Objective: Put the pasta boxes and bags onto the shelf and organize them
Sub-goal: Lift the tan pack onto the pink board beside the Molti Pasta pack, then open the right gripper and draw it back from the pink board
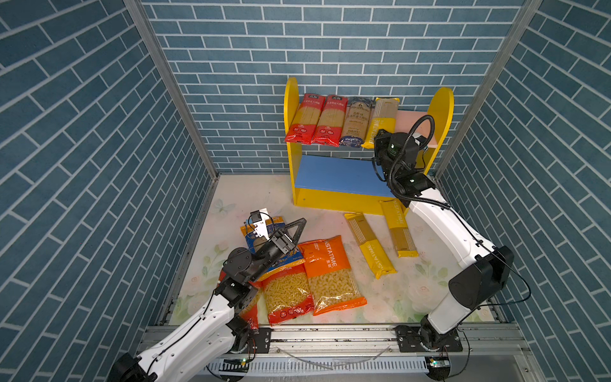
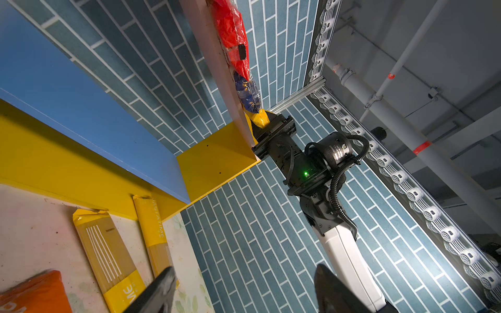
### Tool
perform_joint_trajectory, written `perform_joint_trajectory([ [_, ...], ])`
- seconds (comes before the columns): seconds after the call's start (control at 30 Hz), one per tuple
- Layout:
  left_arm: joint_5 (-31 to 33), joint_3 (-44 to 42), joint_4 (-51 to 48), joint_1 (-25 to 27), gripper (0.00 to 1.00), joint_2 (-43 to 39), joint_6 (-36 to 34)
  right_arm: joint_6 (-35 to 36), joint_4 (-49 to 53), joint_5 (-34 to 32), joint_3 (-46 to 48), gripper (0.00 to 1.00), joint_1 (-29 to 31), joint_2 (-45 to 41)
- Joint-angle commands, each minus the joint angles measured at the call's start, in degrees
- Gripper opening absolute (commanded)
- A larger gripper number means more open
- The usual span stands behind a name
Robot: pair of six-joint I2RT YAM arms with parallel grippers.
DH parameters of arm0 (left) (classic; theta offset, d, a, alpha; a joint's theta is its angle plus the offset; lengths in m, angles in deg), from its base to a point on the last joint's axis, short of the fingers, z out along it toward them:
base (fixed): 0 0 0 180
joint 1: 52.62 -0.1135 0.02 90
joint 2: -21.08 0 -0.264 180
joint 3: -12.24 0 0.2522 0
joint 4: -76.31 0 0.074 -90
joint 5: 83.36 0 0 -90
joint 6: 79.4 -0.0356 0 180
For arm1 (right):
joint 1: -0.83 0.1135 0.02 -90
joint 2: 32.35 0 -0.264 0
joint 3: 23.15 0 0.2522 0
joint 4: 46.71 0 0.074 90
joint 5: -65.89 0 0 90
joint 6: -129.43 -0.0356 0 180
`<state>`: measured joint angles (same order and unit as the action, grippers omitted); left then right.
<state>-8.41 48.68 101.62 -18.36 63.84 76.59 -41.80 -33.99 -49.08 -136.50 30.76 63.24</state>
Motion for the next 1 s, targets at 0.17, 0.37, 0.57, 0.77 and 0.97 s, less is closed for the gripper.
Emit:
perform_joint_trajectory([
  [0.17,-0.24,-0.96,-1.32,-0.03,0.81,-1.52,-1.44,-1.12,1.00,5.68,-3.96,0.06,-2.19,-1.38],
  [0.37,-0.11,-1.29,-2.60,-0.07,0.81,-2.35,-1.63,2.06,10.06,14.43,-13.14,0.00,-4.76,2.23],
  [0.57,0.02,-1.57,-2.15,-0.01,0.81,-2.50,-1.51,-0.67,9.99,16.14,-11.62,0.00,-5.15,2.93],
  [0.77,0.08,-2.00,-2.67,-0.07,0.81,-3.05,-1.57,2.11,7.29,17.19,-8.19,0.49,-5.16,0.91],
  [0.97,-0.05,-1.86,-2.71,-0.07,0.81,-2.70,-1.63,3.38,5.38,17.16,1.01,0.71,-5.49,-6.17],
])
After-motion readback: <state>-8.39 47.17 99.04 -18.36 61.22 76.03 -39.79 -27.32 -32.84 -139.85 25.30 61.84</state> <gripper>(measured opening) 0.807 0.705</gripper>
